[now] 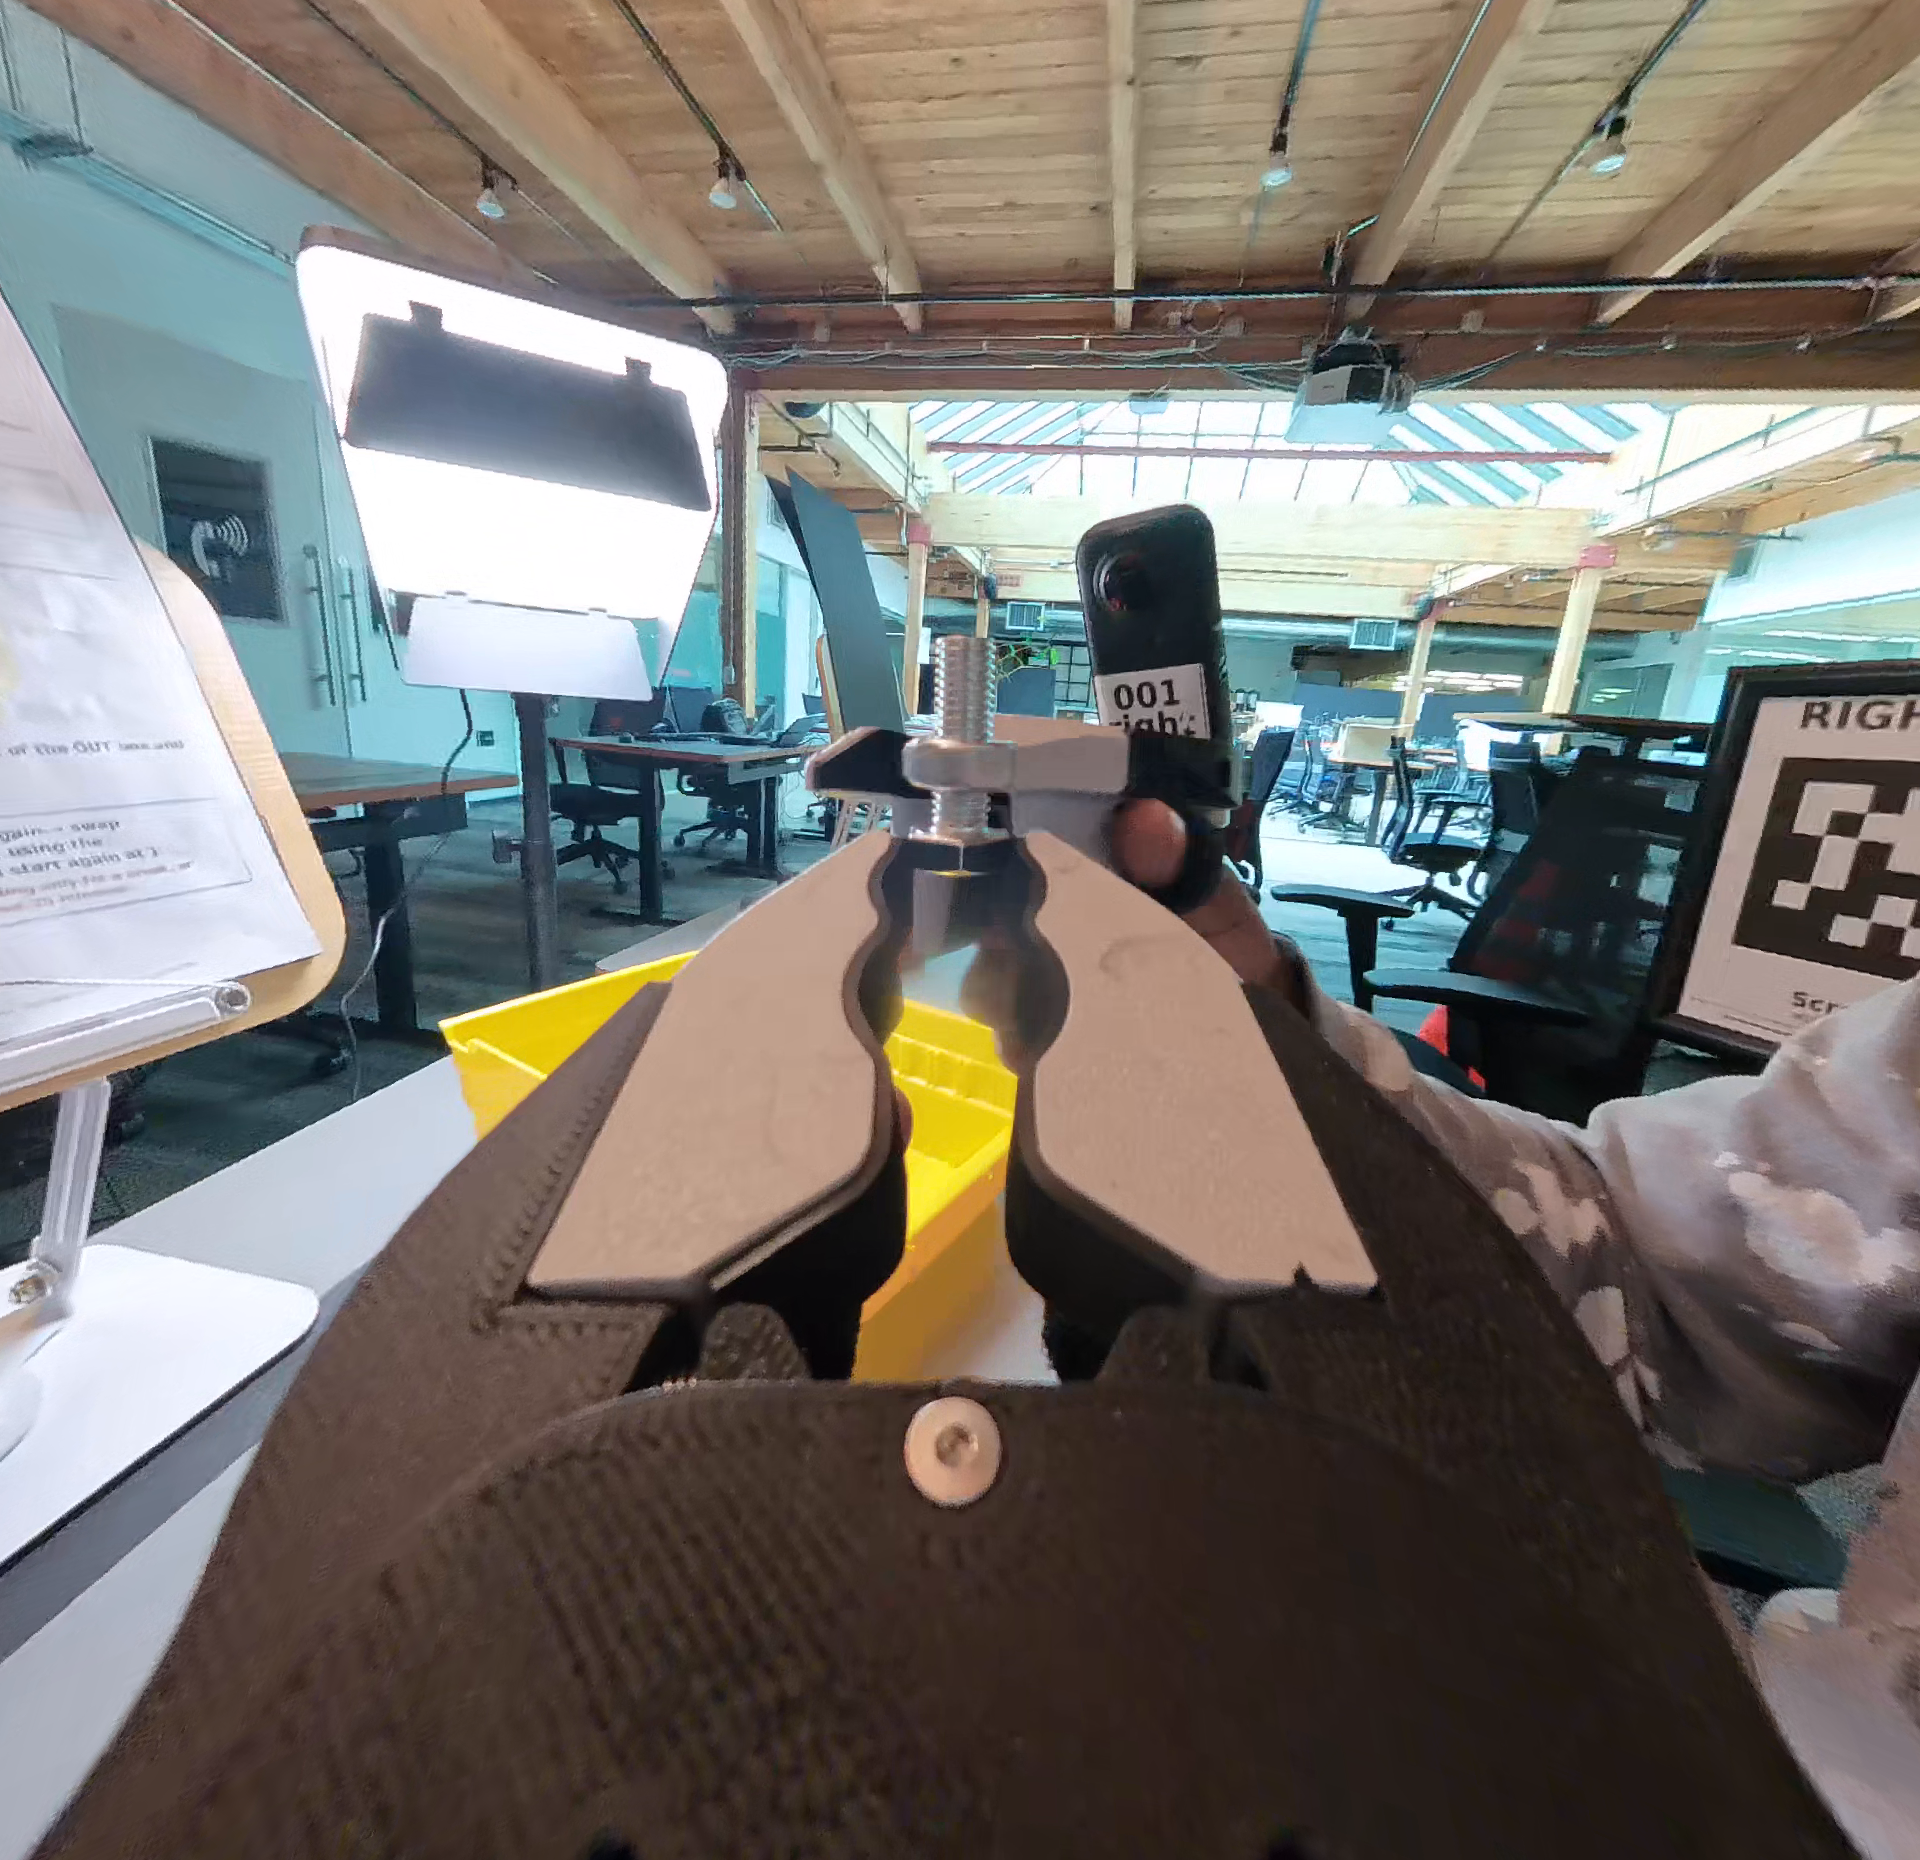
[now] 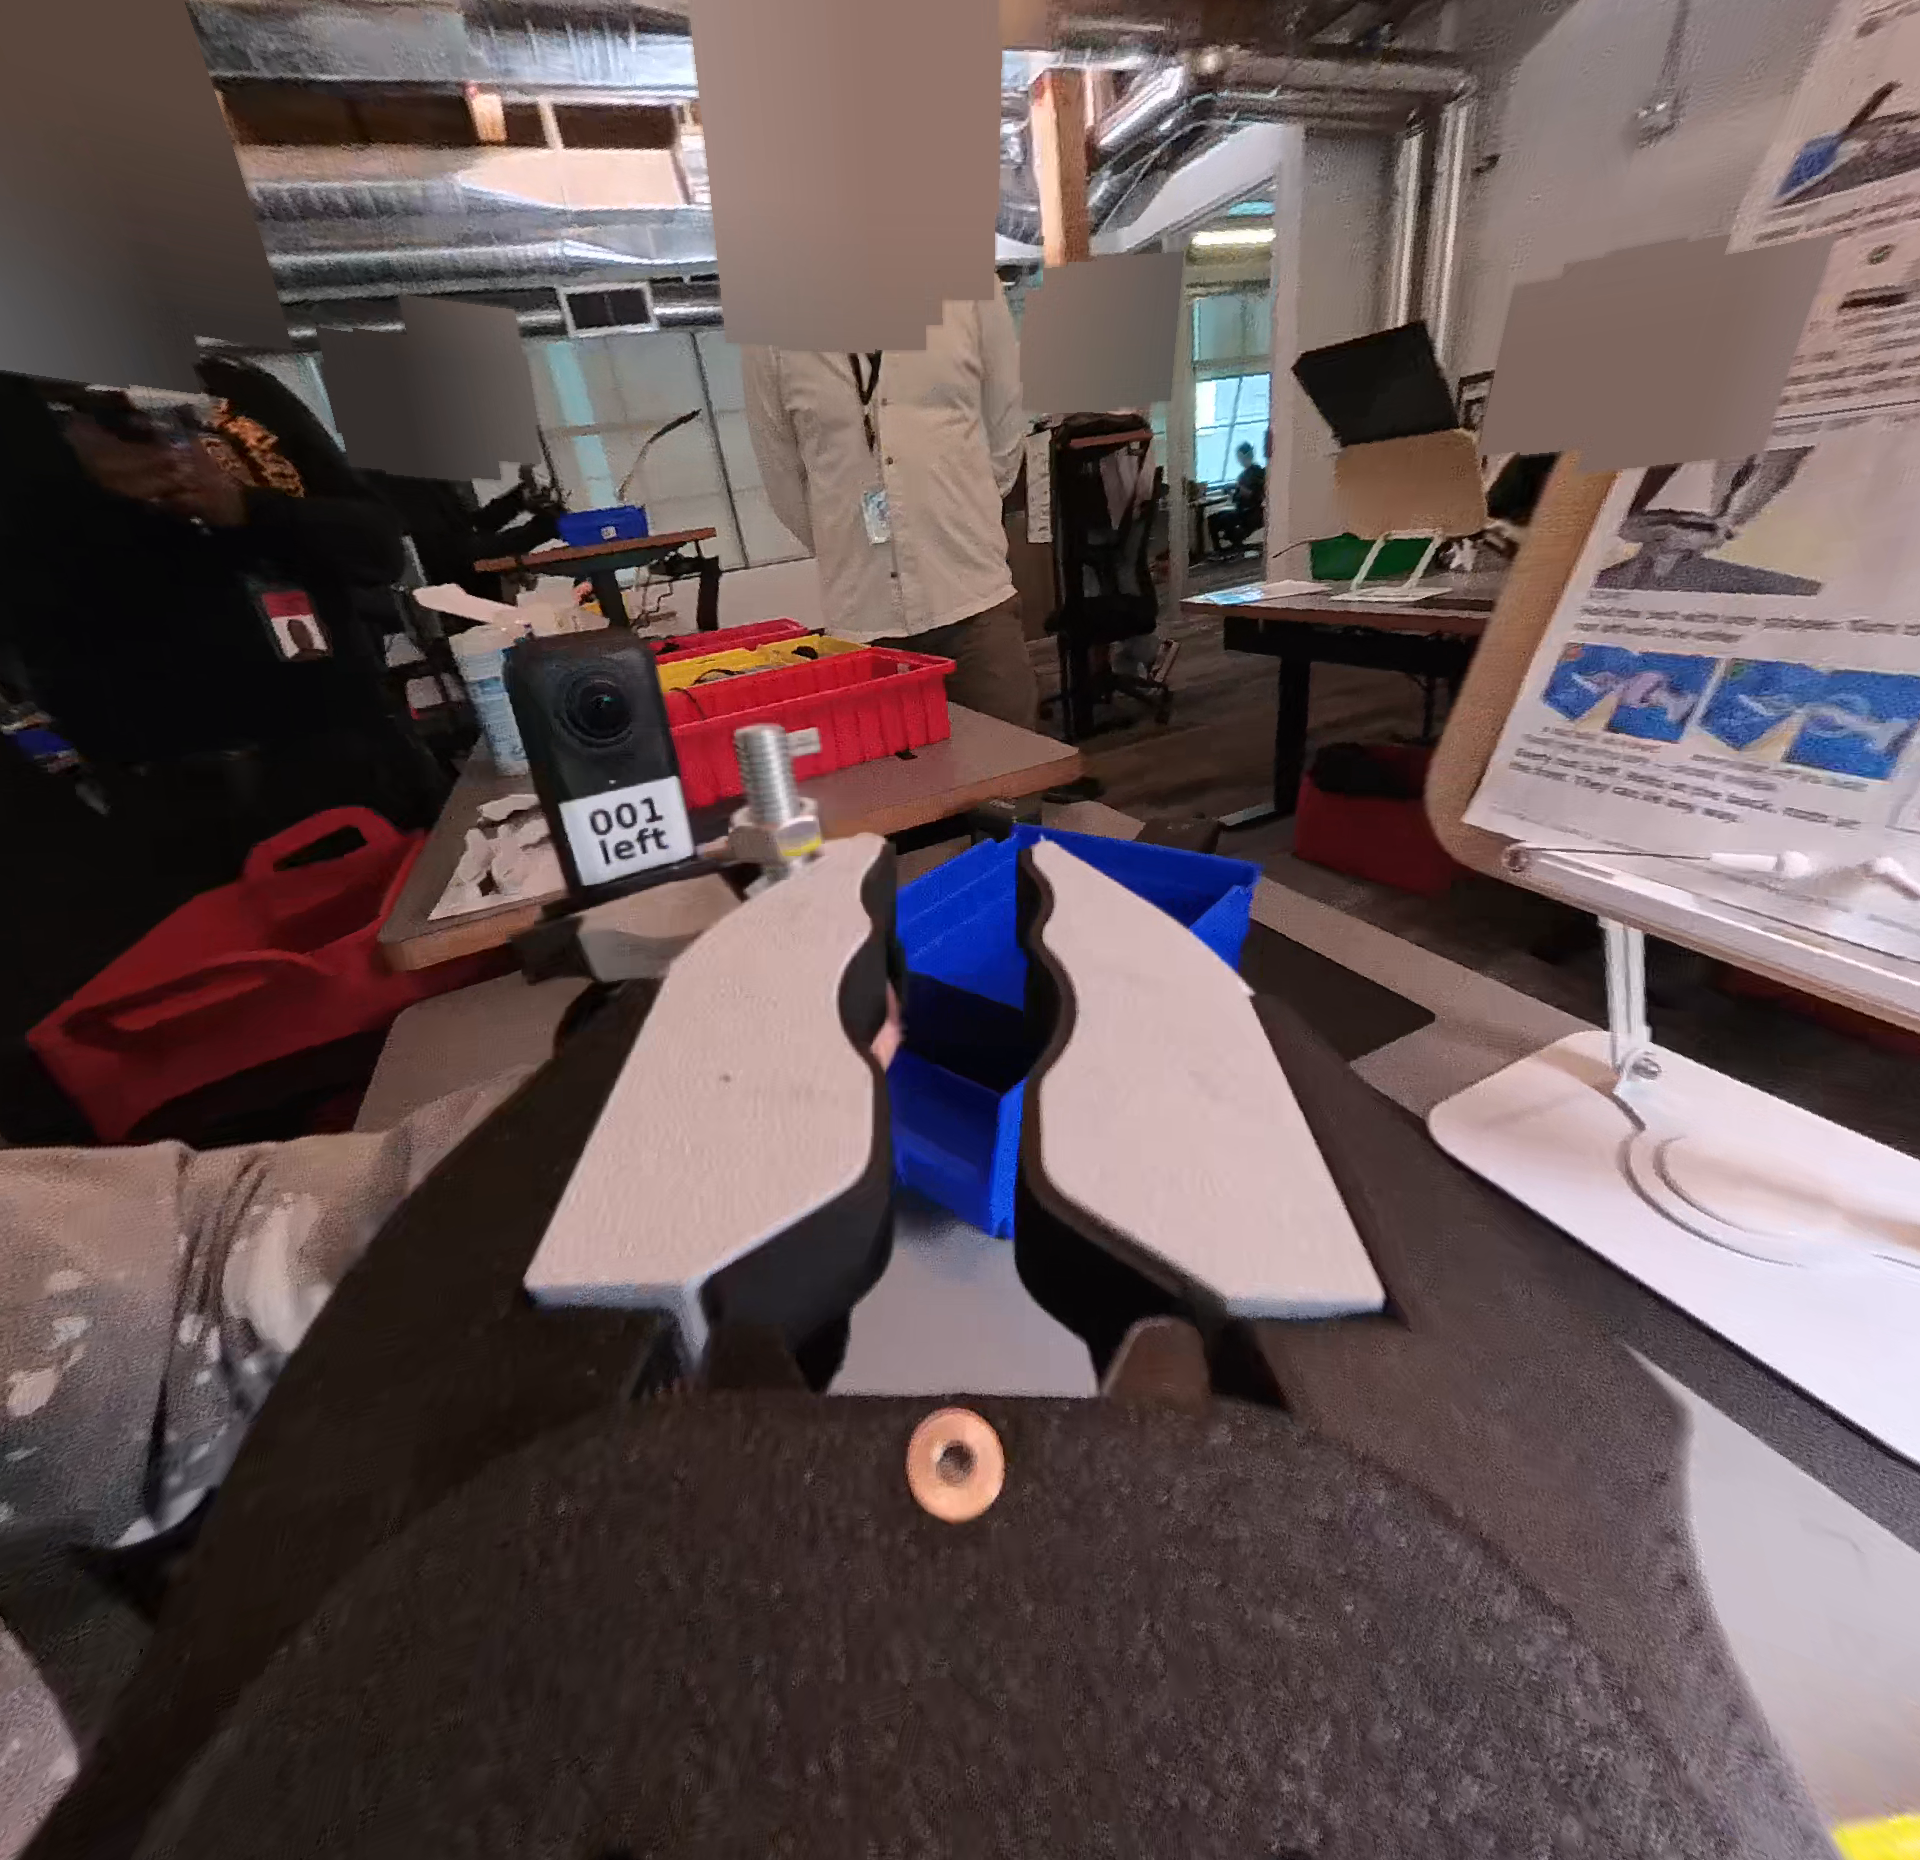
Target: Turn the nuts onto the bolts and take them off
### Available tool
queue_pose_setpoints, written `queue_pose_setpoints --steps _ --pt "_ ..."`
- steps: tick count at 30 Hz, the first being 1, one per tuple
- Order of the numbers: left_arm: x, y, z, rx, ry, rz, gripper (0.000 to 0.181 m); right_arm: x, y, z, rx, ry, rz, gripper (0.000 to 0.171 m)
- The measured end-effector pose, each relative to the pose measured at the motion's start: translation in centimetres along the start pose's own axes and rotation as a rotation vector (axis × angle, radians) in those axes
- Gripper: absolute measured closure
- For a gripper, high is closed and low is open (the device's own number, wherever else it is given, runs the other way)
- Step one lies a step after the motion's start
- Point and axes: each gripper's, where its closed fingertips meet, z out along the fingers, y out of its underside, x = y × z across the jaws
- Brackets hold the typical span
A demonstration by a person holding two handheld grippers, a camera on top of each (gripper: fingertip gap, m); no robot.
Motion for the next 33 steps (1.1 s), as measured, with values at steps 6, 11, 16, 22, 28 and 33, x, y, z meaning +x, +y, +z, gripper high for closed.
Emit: queue_pose_setpoints --steps 6,11,16,22,28,33 --pt "0.0 0.2 0.2 -0.019 -0.013 -0.012 0.163 -1.5 -0.1 0.1 -0.012 -0.059 -0.053 0.125" --pt "0.3 -0.1 0.2 -0.013 0.011 -0.027 0.163 -0.1 -0.1 -0.1 0.004 -0.007 -0.021 0.150" --pt "0.3 -0.1 0.2 -0.019 0.004 -0.025 0.164 -0.8 -0.5 -0.3 0.010 -0.044 -0.038 0.131" --pt "0.4 0.0 0.2 -0.019 0.023 -0.046 0.163 -0.1 -0.5 -0.2 0.022 0.003 -0.021 0.150" --pt "0.4 0.2 0.4 -0.034 0.010 -0.035 0.163 -1.5 -1.0 -0.3 0.037 -0.058 -0.051 0.128" --pt "0.6 0.1 0.3 -0.023 0.031 -0.042 0.164 -0.8 -0.7 -0.2 0.031 -0.036 -0.026 0.144"
